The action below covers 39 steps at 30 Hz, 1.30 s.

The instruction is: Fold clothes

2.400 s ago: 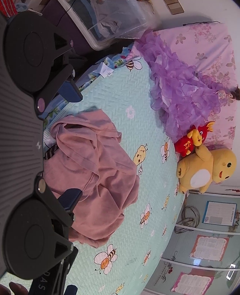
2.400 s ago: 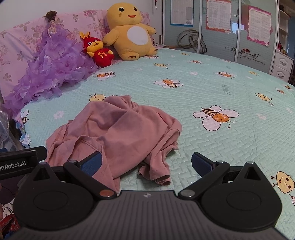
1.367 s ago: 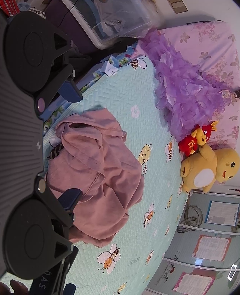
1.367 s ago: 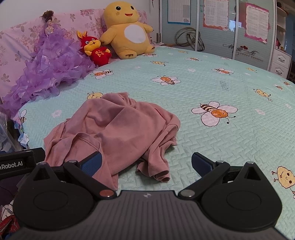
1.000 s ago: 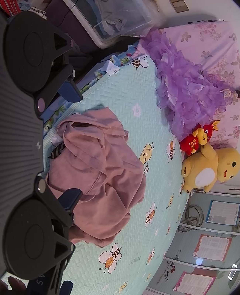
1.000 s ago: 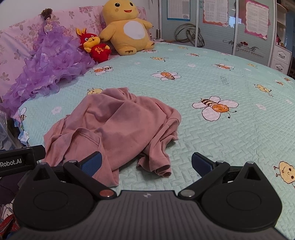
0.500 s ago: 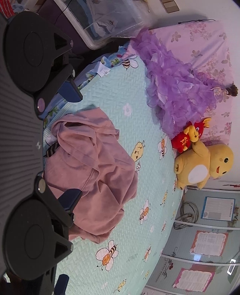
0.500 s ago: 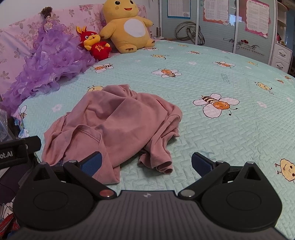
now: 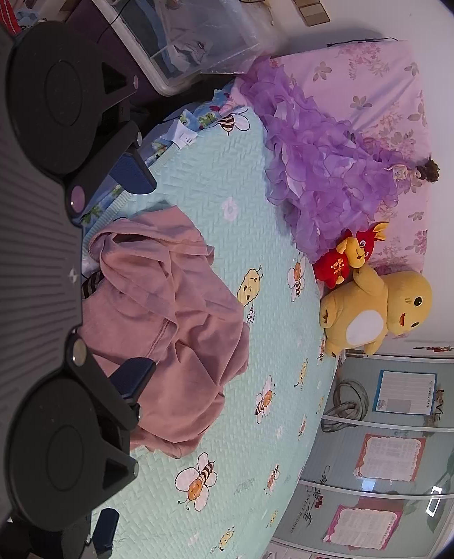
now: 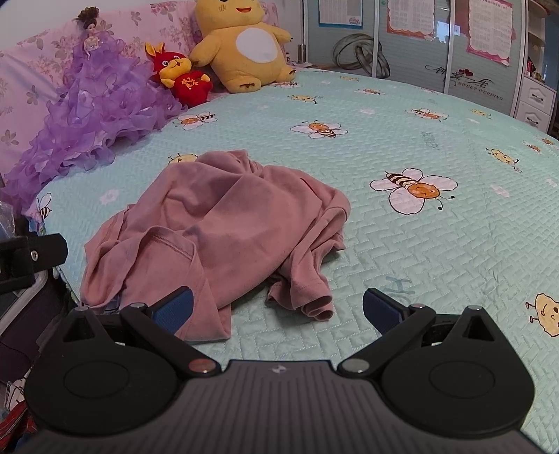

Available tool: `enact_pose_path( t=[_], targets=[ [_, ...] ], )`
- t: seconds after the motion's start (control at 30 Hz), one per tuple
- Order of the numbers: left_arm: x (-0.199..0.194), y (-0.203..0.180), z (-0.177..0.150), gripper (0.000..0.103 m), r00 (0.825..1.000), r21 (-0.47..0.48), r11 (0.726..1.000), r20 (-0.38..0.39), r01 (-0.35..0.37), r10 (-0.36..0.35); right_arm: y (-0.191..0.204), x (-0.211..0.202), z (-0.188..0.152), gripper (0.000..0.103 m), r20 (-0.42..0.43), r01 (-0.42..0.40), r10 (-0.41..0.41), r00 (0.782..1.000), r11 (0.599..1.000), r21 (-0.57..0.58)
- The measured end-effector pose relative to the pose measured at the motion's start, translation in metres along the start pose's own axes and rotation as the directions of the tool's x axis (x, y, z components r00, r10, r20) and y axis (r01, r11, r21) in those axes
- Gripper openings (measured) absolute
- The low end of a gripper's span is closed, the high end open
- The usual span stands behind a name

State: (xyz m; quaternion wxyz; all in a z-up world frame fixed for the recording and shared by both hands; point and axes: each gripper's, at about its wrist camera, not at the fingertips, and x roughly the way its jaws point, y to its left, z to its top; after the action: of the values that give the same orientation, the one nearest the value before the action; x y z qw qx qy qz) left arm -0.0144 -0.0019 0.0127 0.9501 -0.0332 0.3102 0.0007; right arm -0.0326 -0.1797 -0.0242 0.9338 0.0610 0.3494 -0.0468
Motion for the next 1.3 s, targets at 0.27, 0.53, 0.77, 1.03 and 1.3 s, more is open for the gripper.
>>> enact_pose_path(
  t=[0.27, 0.53, 0.77, 1.03, 1.3],
  targets=[
    [-0.0001, 0.0005, 0.0016, 0.103, 1.0, -0.002, 1.0, 0.004, 0.001, -0.001, 0.0023, 0.0031, -0.0021, 0.102, -0.008, 0.001, -0.001, 1.0, 1.0, -0.008],
    [-0.0003, 0.0015, 0.0012, 0.103, 1.0, -0.009, 1.0, 0.006, 0.006, -0.006, 0.0035, 0.0036, -0.0026, 0.102, -0.027, 0.011, -0.012, 1.0, 1.0, -0.021],
    [0.0019, 0.0023, 0.0005, 0.103, 1.0, -0.002, 1.0, -0.002, 0.005, -0.005, 0.0048, 0.0036, -0.0018, 0.102, -0.021, 0.009, -0.01, 1.0, 1.0, -0.021],
    [0.0066, 0.0025, -0.002, 0.103, 1.0, 0.003, 1.0, -0.016, 0.002, -0.002, 0.0052, -0.0006, 0.0018, 0.102, -0.013, 0.01, -0.01, 1.0, 1.0, -0.02],
    [0.0091, 0.0006, -0.0049, 0.103, 1.0, 0.013, 1.0, -0.03, 0.002, -0.002, 0.0053, -0.0029, 0.0042, 0.102, -0.01, 0.011, -0.011, 1.0, 1.0, -0.019]
  ],
)
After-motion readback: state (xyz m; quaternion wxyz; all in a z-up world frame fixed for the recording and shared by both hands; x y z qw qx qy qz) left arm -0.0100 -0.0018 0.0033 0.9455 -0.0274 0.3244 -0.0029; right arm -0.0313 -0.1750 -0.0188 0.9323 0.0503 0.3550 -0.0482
